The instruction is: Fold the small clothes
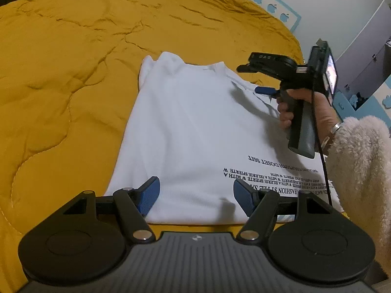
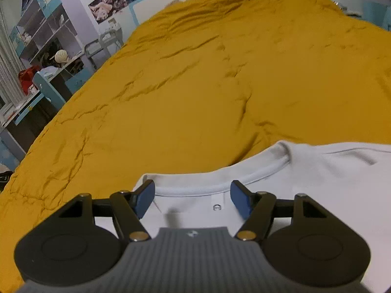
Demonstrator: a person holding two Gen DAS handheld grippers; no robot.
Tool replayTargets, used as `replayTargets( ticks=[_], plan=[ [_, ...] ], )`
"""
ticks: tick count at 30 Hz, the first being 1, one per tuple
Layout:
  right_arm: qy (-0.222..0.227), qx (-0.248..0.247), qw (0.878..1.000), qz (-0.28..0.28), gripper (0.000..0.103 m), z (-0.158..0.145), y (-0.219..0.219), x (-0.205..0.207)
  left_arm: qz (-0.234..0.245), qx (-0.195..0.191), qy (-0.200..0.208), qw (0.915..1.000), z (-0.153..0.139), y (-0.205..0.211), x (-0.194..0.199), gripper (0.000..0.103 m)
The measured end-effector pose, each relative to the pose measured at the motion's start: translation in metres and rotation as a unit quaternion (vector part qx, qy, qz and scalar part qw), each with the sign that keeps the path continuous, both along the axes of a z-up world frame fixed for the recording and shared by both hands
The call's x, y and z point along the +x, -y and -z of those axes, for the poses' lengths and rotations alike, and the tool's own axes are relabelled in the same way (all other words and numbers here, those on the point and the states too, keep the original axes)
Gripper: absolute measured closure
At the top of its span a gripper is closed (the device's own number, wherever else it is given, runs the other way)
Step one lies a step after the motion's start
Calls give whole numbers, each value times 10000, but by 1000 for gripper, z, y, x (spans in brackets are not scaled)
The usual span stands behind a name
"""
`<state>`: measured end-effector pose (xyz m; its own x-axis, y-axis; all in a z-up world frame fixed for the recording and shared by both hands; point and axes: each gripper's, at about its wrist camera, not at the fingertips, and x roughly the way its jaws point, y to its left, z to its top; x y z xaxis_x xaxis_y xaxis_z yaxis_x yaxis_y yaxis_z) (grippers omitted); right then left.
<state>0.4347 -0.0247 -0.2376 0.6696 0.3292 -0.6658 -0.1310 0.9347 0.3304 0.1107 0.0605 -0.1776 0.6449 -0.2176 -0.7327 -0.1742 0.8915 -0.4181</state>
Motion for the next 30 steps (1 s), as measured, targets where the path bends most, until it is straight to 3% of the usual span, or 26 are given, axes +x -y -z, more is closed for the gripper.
replayTargets(
  ticks=[4,14,25,30],
  plan=[
    [-53,-269,9996,-117,38,13,-5,-3,-35,-75,-6,10000,0,-1,0,20],
    [3,-393,9980,-490,35,4,2,-56,-64,-38,-19,10000,-1,0,1,20],
    [-373,-83,9976,-580,35,-5,38,-172,217,-72,221,9995,5,-4,-3,16],
    [-200,-223,9971,-704,30,-14,44,-230,236,-23,212,9995,4,-1,-3,16]
  ],
)
